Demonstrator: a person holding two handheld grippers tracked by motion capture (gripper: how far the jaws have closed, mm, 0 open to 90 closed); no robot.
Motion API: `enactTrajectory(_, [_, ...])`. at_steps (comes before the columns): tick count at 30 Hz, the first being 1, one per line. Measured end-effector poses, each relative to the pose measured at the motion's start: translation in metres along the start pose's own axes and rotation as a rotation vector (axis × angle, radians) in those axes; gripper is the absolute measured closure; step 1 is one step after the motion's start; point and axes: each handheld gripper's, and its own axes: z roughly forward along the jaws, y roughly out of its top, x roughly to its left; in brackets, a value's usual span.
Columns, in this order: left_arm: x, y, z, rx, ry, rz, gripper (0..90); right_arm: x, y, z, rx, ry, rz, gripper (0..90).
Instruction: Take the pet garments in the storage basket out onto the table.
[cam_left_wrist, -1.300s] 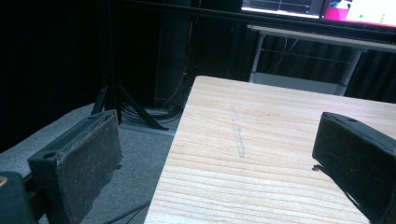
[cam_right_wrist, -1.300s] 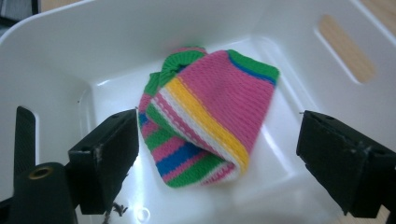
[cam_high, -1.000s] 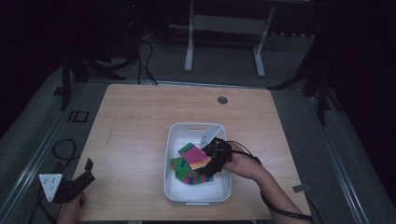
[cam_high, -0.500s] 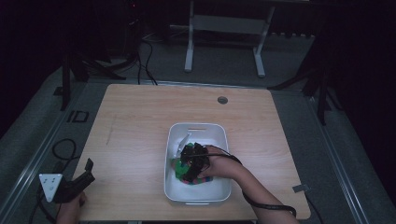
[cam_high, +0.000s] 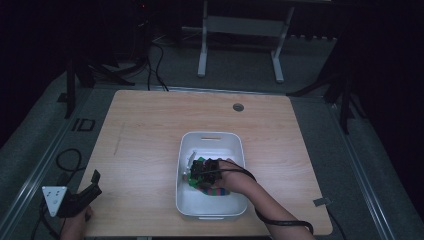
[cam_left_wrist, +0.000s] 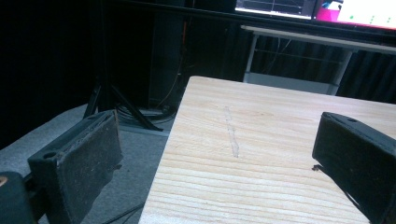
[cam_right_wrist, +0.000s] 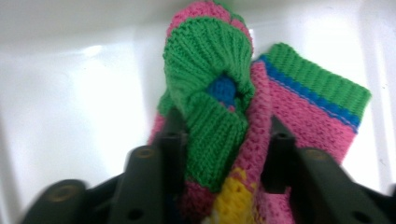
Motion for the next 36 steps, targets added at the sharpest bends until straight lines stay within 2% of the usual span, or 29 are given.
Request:
enactTrajectory(4, [0.000, 0.000, 0.000, 0.001, 0.000, -0.001, 1.9, 0.000, -0.001, -0.012, -0.012, -0.023, -0.008, 67.5])
enactTrajectory(10, [0.000, 0.000, 0.000, -0.001, 0.002, 0.001, 1.8, -0.007, -0.005, -0.045, -0.102, -0.054, 0.025, 67.6])
enactTrajectory(14, [0.000, 0.000, 0.000, 0.003, 0.003, -0.001, 1.8, -0.011, -0.006, -0.070, -0.176, -0.057, 0.052, 67.6])
enactTrajectory(20, [0.000, 0.000, 0.000, 0.002, 0.003, 0.000, 1.8, -0.013, -0.008, -0.104, -0.255, -0.074, 0.052, 67.5])
enactTrajectory(23, [0.000, 0.000, 0.000, 0.003, 0.003, 0.003, 1.8, -0.014, -0.009, -0.113, -0.272, -0.083, 0.047, 67.5])
enactTrajectory(27, [0.000, 0.000, 0.000, 0.002, 0.004, 0.001, 1.9, -0.015, -0.012, -0.137, -0.316, -0.101, 0.049, 67.5])
enactTrajectory(30, [0.000, 0.000, 0.000, 0.002, 0.004, 0.001, 1.8, -0.019, -0.018, -0.153, -0.351, -0.117, 0.062, 67.5])
enactTrajectory(36, [0.000, 0.000, 0.000, 0.003, 0.005, 0.000, 1.8, -0.030, -0.037, -0.178, -0.378, -0.170, 0.103, 67.5])
